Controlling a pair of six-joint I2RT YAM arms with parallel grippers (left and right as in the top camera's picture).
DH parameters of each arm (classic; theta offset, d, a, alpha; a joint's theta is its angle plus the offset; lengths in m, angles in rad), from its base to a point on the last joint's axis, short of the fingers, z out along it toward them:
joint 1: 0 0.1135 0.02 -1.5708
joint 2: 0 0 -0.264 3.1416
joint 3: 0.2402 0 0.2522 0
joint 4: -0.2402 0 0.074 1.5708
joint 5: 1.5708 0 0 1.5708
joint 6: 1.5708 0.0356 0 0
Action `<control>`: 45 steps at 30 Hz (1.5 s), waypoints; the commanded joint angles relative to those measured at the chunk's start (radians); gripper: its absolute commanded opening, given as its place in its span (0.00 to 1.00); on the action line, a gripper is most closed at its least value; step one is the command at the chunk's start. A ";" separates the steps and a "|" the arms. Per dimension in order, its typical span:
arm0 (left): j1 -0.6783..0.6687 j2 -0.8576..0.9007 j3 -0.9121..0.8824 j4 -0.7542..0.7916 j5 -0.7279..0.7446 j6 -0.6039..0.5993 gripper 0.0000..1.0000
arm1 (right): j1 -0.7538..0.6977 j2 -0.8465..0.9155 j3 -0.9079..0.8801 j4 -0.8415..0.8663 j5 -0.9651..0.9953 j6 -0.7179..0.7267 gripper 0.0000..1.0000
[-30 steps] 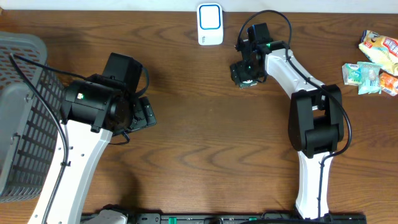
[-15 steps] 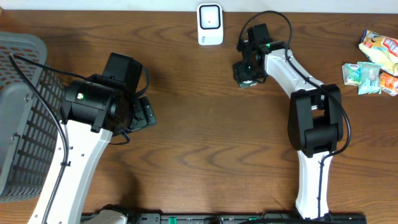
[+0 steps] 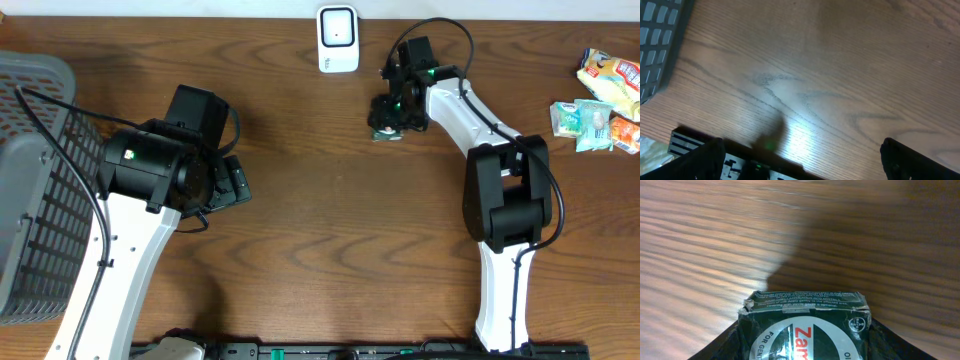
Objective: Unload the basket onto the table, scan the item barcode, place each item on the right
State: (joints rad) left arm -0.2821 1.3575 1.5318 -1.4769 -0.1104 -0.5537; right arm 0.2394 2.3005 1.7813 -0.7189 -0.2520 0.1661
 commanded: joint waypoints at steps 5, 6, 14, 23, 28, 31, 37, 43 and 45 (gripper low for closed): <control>0.004 -0.005 0.005 -0.003 -0.003 -0.009 0.98 | -0.025 0.007 0.010 0.134 -0.438 0.299 0.56; 0.004 -0.005 0.005 -0.003 -0.003 -0.009 0.98 | -0.030 0.007 0.010 0.166 -0.476 0.338 0.55; 0.004 -0.005 0.005 -0.003 -0.003 -0.009 0.97 | -0.055 0.007 0.010 0.591 -0.550 0.681 0.56; 0.004 -0.005 0.005 -0.003 -0.003 -0.009 0.97 | 0.009 0.008 0.010 0.898 -0.252 0.777 0.56; 0.004 -0.005 0.005 -0.003 -0.003 -0.009 0.97 | 0.052 0.010 0.010 0.977 -0.097 0.777 0.54; 0.004 -0.005 0.005 -0.003 -0.003 -0.009 0.97 | 0.074 0.012 0.010 1.034 -0.053 0.777 0.56; 0.004 -0.005 0.005 -0.003 -0.003 -0.009 0.98 | 0.092 0.053 0.010 1.169 0.024 0.825 0.55; 0.004 -0.005 0.005 -0.003 -0.003 -0.009 0.98 | 0.092 0.130 0.025 1.286 0.058 0.925 0.55; 0.004 -0.005 0.005 -0.003 -0.003 -0.009 0.97 | 0.092 0.163 0.046 1.291 0.059 0.941 0.55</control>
State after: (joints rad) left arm -0.2821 1.3575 1.5318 -1.4765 -0.1104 -0.5537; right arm 0.3294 2.4111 1.7874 0.5640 -0.2272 1.0492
